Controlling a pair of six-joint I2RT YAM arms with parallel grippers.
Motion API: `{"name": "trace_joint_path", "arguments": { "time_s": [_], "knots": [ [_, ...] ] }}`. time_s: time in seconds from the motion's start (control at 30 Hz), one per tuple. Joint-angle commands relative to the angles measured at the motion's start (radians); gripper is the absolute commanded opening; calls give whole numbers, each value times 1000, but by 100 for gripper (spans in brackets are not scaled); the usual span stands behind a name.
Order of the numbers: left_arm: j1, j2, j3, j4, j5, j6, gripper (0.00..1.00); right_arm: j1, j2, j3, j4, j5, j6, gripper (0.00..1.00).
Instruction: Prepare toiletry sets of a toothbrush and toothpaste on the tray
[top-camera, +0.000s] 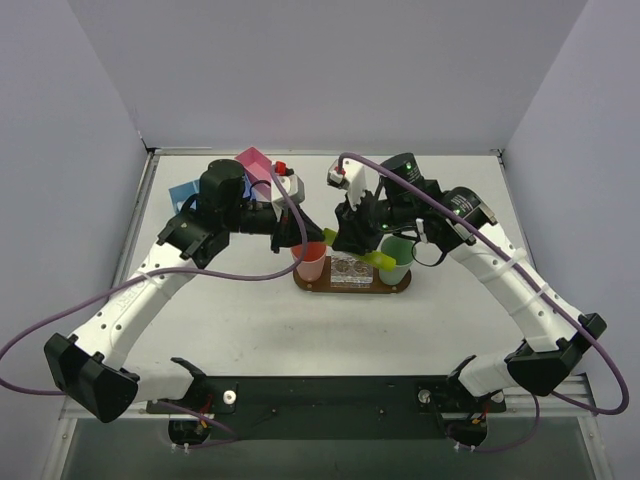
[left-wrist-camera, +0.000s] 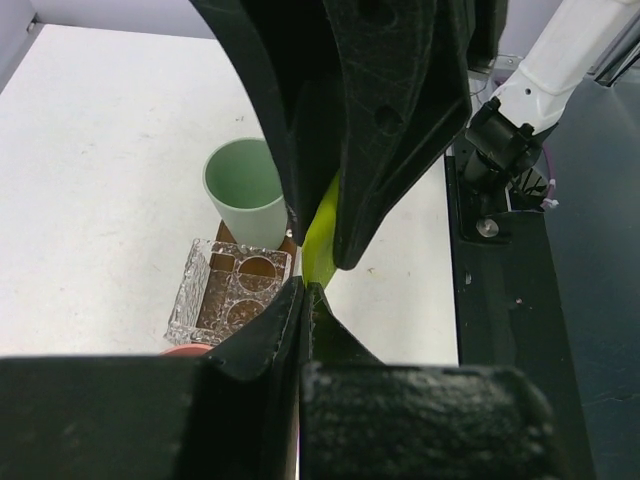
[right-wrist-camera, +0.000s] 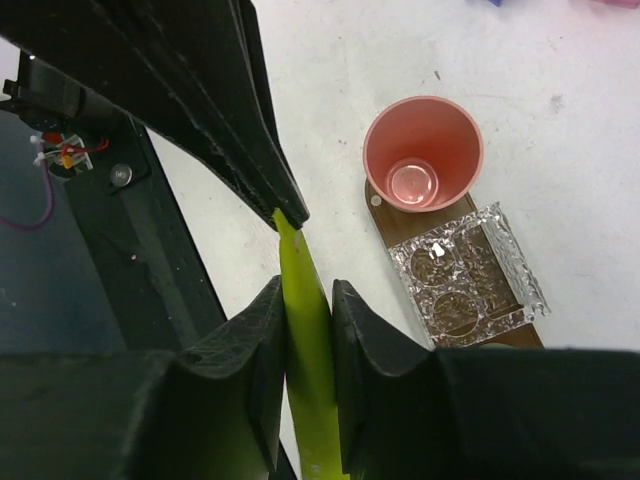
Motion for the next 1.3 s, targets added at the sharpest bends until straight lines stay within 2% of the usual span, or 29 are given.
{"name": "trace_joint_path", "arguments": {
  "time_s": [0.0,0.1,0.23,0.27,0.33,0.37,0.43,0.53,0.67,0.87,0.9,0.93,1.03,1.27],
  "knots": [
    [-6,-3,27,61,84,-13,0,3,7,-24,3,-39,-1,11],
    [-6,-1,10,107,93,-47,0,3,0,-34,6,-58,2,0],
    [-3,-4,-22,180,79,-114,0,3,-10,-46,22,-54,17,0],
    [-3,-7,-31,208,75,-124,7,5,-12,-53,26,-43,29,0],
    [0,-16,-43,231,44,-156,30,3,-27,-66,51,-7,43,0],
    [6,-30,-60,258,30,-168,52,3,-33,-81,60,6,57,0],
    [14,-50,-77,289,-20,-193,64,2,-56,-107,100,39,75,0],
    [43,-114,-149,429,-97,-310,77,0,-102,-165,184,63,118,0],
    [51,-232,-261,657,-267,-446,80,0,-176,-259,339,90,187,0],
    [32,-323,-493,993,-397,-725,81,-1,-306,-414,663,110,315,0],
    [29,-320,-513,1034,-398,-762,81,-1,-320,-429,750,103,333,0],
    [12,-300,-530,1070,-396,-826,81,-1,-340,-457,787,96,347,0],
    [-28,-242,-553,1188,-350,-894,81,0,-366,-481,888,75,387,0],
    [-146,-119,-533,1303,-319,-947,81,5,-380,-524,1039,6,451,0]
  ]
}}
